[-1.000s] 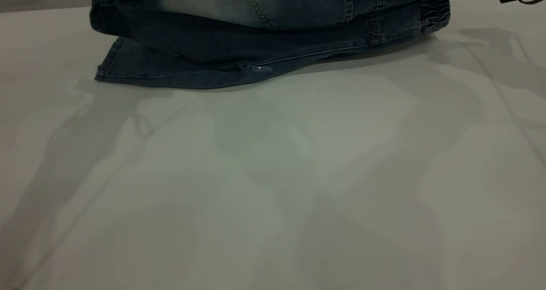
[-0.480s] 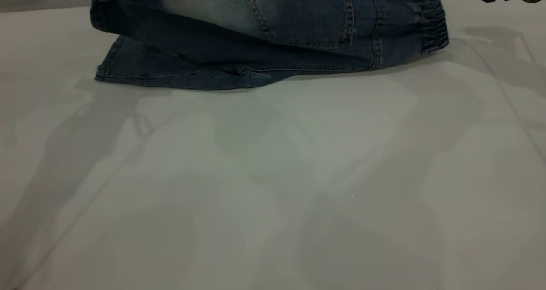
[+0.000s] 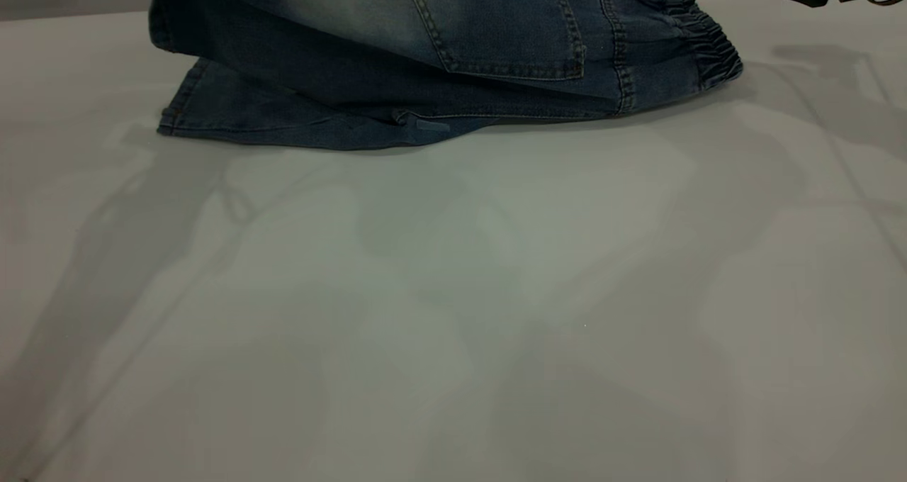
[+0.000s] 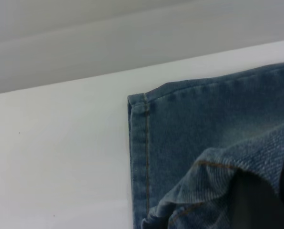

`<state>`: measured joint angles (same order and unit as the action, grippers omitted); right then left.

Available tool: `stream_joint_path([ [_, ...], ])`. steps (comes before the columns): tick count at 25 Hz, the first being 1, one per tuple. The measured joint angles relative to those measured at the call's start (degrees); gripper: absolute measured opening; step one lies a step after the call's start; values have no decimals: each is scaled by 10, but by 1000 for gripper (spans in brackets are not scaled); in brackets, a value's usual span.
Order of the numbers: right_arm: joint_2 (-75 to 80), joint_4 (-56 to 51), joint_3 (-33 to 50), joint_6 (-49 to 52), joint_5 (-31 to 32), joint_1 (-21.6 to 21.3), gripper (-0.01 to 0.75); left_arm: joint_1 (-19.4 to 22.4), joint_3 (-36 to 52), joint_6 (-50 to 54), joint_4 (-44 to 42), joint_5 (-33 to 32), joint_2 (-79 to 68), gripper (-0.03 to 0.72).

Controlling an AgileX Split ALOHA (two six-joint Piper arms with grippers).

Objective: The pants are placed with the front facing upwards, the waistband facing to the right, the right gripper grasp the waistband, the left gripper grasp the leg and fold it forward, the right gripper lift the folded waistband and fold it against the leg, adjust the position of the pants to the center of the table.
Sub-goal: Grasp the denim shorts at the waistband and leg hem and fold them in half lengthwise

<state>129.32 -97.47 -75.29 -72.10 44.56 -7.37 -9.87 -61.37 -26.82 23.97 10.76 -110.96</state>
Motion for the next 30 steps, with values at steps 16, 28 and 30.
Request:
stream_joint_path([
  [16,0,5,0,0,21,0,575,0,-68,1,3,-8,-96,44],
  [28,0,5,0,0,21,0,575,0,-68,0,3,34,-96,221],
  [30,0,4,0,0,21,0,575,0,-68,0,3,34,-96,298],
])
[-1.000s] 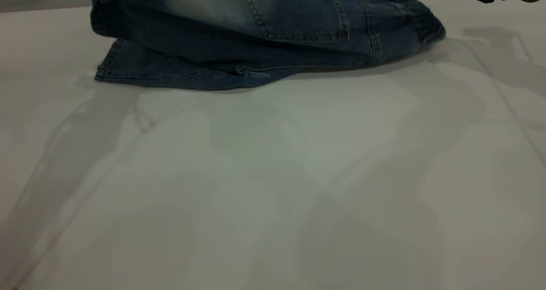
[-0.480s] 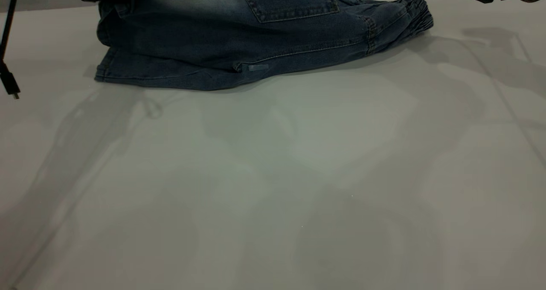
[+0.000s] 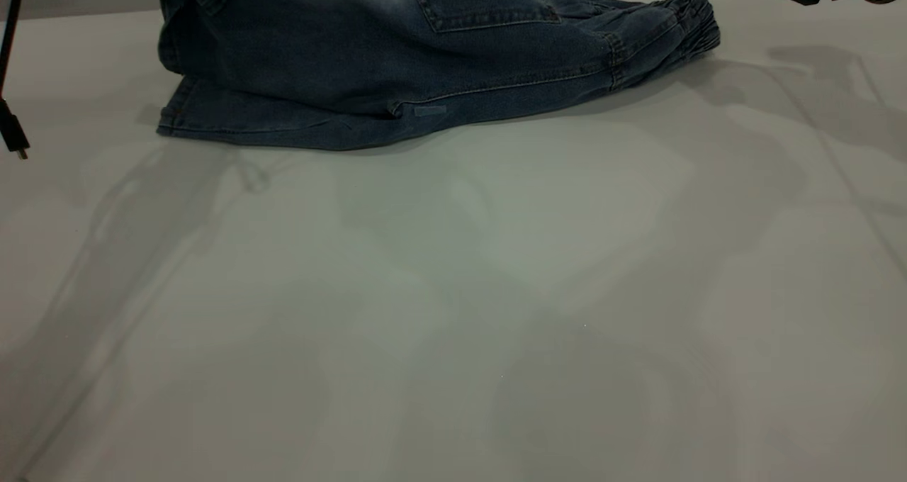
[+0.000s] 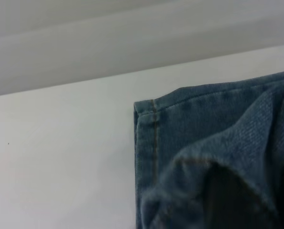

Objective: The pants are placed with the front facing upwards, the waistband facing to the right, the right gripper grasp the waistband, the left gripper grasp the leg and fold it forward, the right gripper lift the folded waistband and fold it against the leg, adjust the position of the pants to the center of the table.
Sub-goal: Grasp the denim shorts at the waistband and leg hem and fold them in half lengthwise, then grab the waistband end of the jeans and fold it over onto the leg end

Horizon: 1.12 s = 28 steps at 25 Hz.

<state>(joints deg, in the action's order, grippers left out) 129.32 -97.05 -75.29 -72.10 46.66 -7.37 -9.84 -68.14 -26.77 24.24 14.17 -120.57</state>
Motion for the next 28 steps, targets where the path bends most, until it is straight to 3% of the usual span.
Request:
stream_joint_path([
  [3,0,0,0,-1,-3,-1,575,0,0,0,-1,0,0,404],
  [7,0,-1,0,-1,-8,-1,575,0,0,0,-1,0,0,468],
  [16,0,17,0,3,-14,-19,575,0,0,7,-1,-22,13,481],
  [28,0,121,0,101,-12,-23,575,-1,-1,23,-1,-226,50,481],
])
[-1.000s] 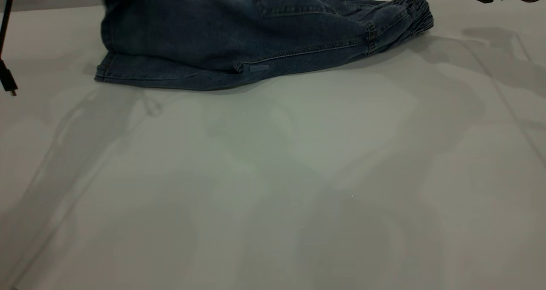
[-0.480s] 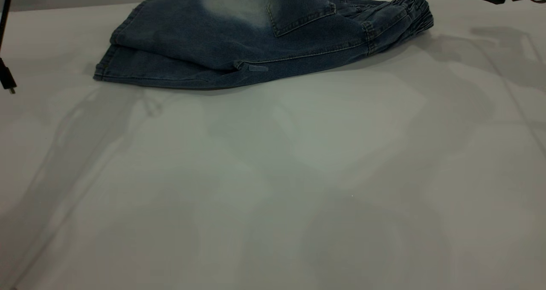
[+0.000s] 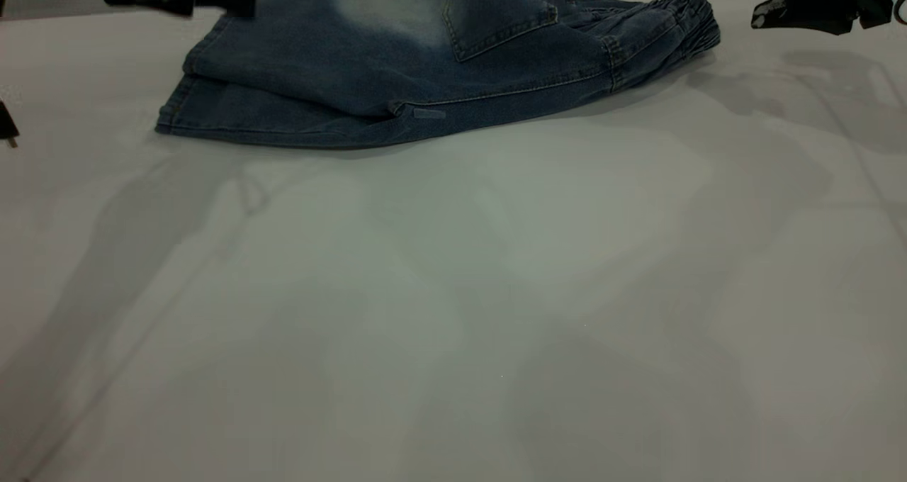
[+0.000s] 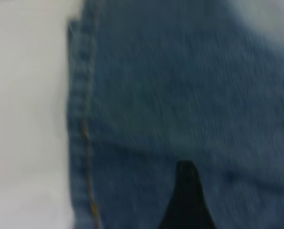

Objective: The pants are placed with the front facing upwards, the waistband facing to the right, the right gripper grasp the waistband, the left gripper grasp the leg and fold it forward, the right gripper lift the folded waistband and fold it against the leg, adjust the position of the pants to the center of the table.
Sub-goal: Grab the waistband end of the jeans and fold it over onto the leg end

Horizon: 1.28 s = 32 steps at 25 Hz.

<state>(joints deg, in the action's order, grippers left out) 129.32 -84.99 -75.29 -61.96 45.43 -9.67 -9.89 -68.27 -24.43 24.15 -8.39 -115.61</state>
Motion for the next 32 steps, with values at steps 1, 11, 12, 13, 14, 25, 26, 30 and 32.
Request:
stream_joint_path([
  [1,0,7,0,7,0,0,575,0,0,0,1,-10,0,481],
  [11,41,1,0,17,-13,0,575,0,0,13,15,-41,-1,481],
  [12,41,-2,0,17,-10,0,575,0,0,12,15,-41,-1,481],
  [13,41,-10,0,17,-5,0,575,0,0,12,15,-41,-1,481],
  [14,41,-12,0,16,-3,0,575,0,0,12,15,-41,-1,481],
  [25,86,-49,-41,16,34,0,575,0,1,24,16,-40,-1,481],
  [26,93,-49,-50,20,41,0,575,0,1,24,16,-40,-1,481],
  [30,116,-50,-81,39,49,0,575,0,1,24,16,-36,-1,481],
  [32,125,-51,-92,43,53,0,575,0,1,24,16,-33,-1,481],
])
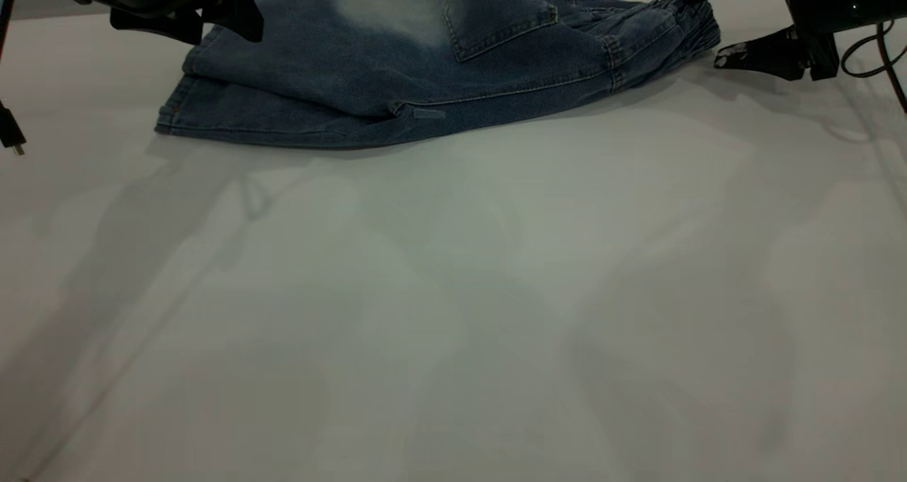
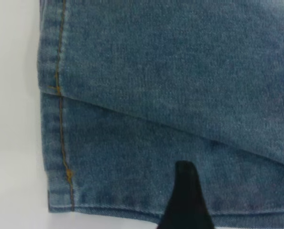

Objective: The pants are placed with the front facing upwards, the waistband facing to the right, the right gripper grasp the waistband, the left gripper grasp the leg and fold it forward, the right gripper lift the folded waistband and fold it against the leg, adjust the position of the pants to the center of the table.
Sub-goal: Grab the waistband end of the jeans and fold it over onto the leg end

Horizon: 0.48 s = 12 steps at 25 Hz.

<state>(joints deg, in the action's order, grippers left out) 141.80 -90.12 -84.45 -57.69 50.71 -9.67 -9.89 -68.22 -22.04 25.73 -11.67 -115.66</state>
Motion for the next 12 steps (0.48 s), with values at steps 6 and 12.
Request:
stream_joint_path([
  [6,21,3,-33,19,12,6,575,0,0,0,0,3,0,481],
  [12,32,8,-56,36,5,25,575,0,0,0,0,5,0,481],
])
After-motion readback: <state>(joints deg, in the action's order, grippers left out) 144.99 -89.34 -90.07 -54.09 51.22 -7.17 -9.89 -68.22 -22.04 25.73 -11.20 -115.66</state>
